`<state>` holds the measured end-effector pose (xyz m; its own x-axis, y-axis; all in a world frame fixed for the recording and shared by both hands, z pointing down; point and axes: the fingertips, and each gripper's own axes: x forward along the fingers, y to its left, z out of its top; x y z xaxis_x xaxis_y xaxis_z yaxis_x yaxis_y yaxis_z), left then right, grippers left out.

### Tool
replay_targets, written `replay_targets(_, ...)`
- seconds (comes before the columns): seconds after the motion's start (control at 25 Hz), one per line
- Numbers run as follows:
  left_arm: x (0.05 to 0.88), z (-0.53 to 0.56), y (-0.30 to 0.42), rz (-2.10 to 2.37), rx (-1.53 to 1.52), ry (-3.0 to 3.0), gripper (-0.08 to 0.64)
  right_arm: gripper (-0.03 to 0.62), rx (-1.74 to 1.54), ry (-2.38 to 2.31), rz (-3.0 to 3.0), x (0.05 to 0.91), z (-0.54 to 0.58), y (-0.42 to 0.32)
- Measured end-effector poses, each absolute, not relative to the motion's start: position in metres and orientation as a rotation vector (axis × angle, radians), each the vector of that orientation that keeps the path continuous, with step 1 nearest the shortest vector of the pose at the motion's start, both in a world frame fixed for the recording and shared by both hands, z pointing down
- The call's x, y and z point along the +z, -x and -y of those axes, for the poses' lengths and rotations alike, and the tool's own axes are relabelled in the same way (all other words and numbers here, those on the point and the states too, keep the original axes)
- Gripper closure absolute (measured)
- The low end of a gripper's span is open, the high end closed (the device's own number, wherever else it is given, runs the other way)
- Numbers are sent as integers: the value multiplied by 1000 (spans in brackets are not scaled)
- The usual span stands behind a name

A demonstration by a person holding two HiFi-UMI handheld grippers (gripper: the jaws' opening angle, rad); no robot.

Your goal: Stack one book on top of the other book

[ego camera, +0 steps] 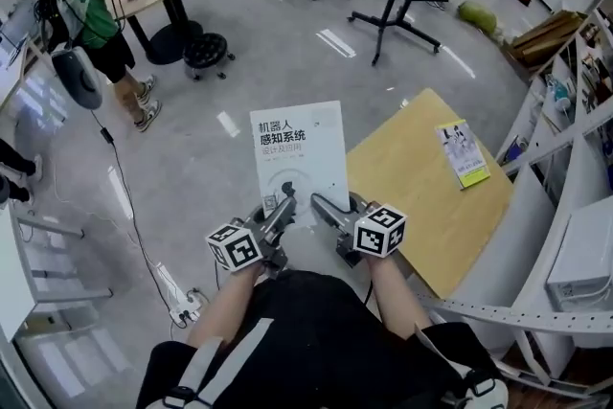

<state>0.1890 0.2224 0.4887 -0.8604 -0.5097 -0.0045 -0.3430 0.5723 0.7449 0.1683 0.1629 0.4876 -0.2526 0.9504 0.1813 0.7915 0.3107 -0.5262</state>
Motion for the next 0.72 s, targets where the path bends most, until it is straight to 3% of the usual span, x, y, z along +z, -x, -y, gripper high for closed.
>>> replay_targets(0.72,480,-424,-263,2900,-1205,-211,491,499,335,1980,1713,481,-379,-219)
